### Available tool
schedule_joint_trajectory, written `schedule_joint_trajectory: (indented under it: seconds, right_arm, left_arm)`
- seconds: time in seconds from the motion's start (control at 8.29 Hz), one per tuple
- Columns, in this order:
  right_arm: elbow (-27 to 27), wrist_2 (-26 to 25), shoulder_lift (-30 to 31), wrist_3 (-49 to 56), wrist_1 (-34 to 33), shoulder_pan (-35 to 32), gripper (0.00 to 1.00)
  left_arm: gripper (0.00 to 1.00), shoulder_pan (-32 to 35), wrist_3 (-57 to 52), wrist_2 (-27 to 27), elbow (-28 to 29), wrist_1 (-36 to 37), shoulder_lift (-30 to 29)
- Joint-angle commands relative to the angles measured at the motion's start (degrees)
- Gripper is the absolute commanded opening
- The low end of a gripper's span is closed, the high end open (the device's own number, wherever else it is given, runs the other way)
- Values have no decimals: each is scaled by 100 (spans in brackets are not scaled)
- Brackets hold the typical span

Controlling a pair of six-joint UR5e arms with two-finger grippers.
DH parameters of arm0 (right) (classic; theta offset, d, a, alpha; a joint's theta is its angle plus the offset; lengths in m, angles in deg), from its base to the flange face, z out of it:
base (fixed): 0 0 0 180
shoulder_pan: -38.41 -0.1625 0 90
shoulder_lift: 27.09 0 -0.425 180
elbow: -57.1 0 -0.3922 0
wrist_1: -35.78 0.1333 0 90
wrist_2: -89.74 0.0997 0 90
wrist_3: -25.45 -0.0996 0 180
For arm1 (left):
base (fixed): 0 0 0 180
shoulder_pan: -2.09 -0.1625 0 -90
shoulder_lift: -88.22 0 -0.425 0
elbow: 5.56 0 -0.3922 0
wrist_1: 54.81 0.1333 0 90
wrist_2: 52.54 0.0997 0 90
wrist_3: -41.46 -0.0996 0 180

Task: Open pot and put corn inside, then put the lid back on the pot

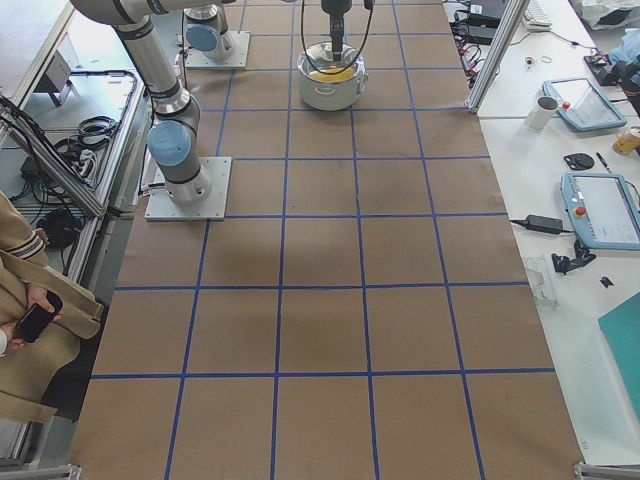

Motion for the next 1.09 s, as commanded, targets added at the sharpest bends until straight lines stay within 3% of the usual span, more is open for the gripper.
schedule_joint_trajectory:
  seconds: [0.0, 0.96]
  right_arm:
    - [21, 6, -1, -2, -1, 0, 100]
    - [21, 15, -1, -2, -1, 0, 100]
  left_arm:
    - [100, 0, -5, 8, -9, -17, -2]
    - [100, 0, 3, 8, -114, 35, -2]
